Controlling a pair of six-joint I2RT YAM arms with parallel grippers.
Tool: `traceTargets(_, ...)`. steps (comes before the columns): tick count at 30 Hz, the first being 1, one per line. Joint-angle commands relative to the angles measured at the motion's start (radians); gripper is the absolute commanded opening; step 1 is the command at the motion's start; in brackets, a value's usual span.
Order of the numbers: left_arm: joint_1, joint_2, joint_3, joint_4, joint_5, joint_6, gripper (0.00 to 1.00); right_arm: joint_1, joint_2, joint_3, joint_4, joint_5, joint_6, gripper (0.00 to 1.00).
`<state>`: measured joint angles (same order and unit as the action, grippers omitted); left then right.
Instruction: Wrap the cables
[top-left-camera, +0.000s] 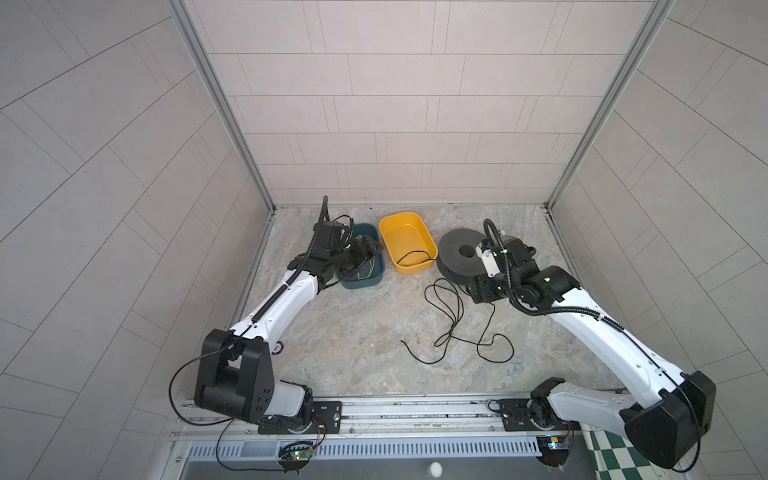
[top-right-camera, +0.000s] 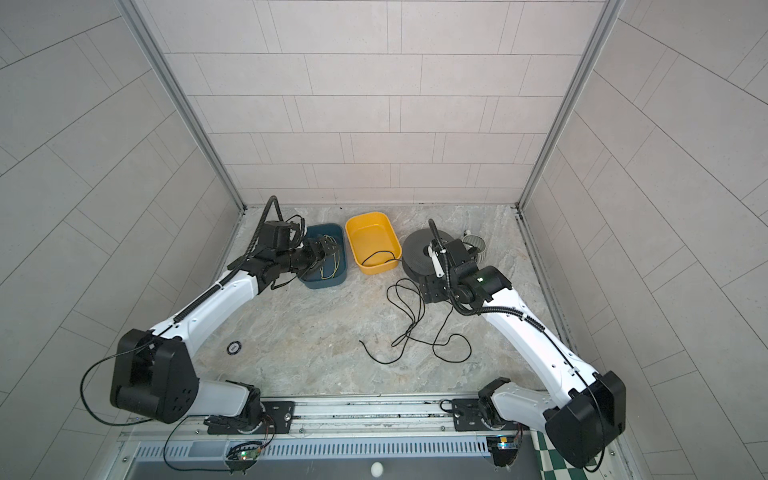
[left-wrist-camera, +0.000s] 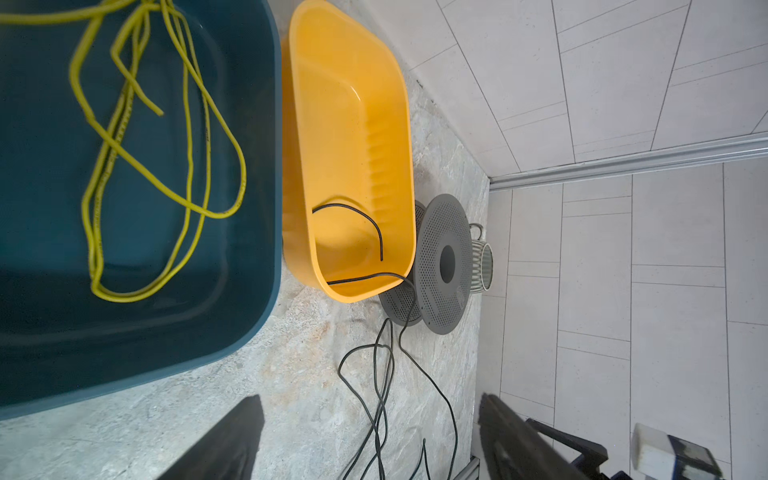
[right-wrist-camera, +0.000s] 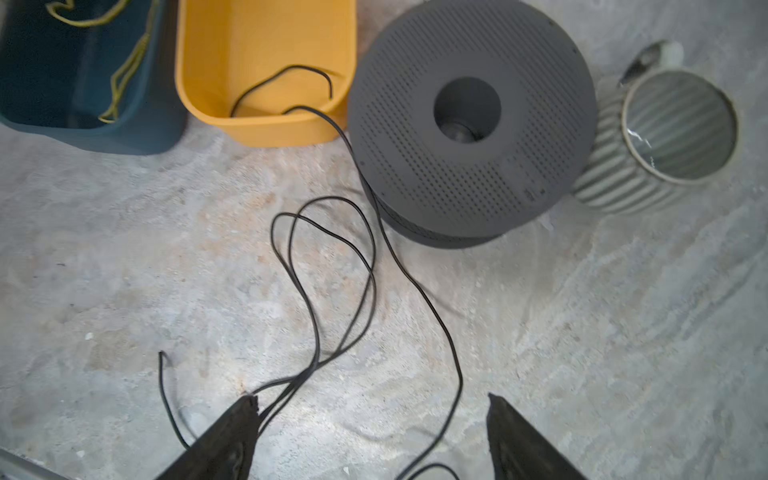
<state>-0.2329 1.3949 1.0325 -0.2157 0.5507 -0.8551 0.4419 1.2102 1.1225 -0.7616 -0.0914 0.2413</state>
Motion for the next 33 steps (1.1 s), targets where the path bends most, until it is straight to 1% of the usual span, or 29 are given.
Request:
traceTargets(1,0.017,-0.037,-0.02,-0.03,0.029,0.039,0.87,0.008,0.09,0.04,0.054,-0.053,-0.061,0.81)
traceTargets(3,0.028,-0.048,-0.037,-0.034,0.039,0.043,0.87,0.013,0.155,0.052,0.1,-0.064,-0.065,0.78)
traceTargets(5,0.043,-0.064,-0.058,-0.035,0.051,0.044,0.87,0.029,0.208,0.05,0.165,-0.072,-0.091,0.77)
traceTargets(7,0.053,-0.077,-0.074,-0.034,0.059,0.044,0.87,0.051,0.267,0.077,0.198,-0.038,-0.133,0.77)
traceTargets(10,0.066,-0.089,-0.09,-0.034,0.072,0.045,0.87,0.078,0.371,0.156,0.19,0.029,-0.187,0.77)
traceTargets(15,0.074,-0.1,-0.11,-0.029,0.08,0.042,0.87,0.119,0.518,0.275,0.164,0.154,-0.256,0.73)
traceTargets(18,0.076,-0.103,-0.122,-0.021,0.088,0.037,0.87,0.134,0.597,0.334,0.14,0.241,-0.295,0.67)
traceTargets(20,0.076,-0.102,-0.128,-0.017,0.093,0.037,0.87,0.15,0.651,0.38,0.124,0.307,-0.314,0.61)
traceTargets(21,0.076,-0.101,-0.13,-0.014,0.095,0.036,0.87,0.157,0.671,0.394,0.121,0.324,-0.331,0.59)
traceTargets(25,0.077,-0.092,-0.135,-0.003,0.111,0.026,0.87,0.188,0.743,0.436,0.114,0.447,-0.396,0.55)
traceTargets(28,0.077,-0.094,-0.143,0.006,0.112,0.024,0.87,0.189,0.766,0.433,0.128,0.488,-0.409,0.47)
traceTargets(33,0.078,-0.087,-0.146,0.011,0.115,0.022,0.87,0.189,0.792,0.434,0.15,0.528,-0.429,0.46)
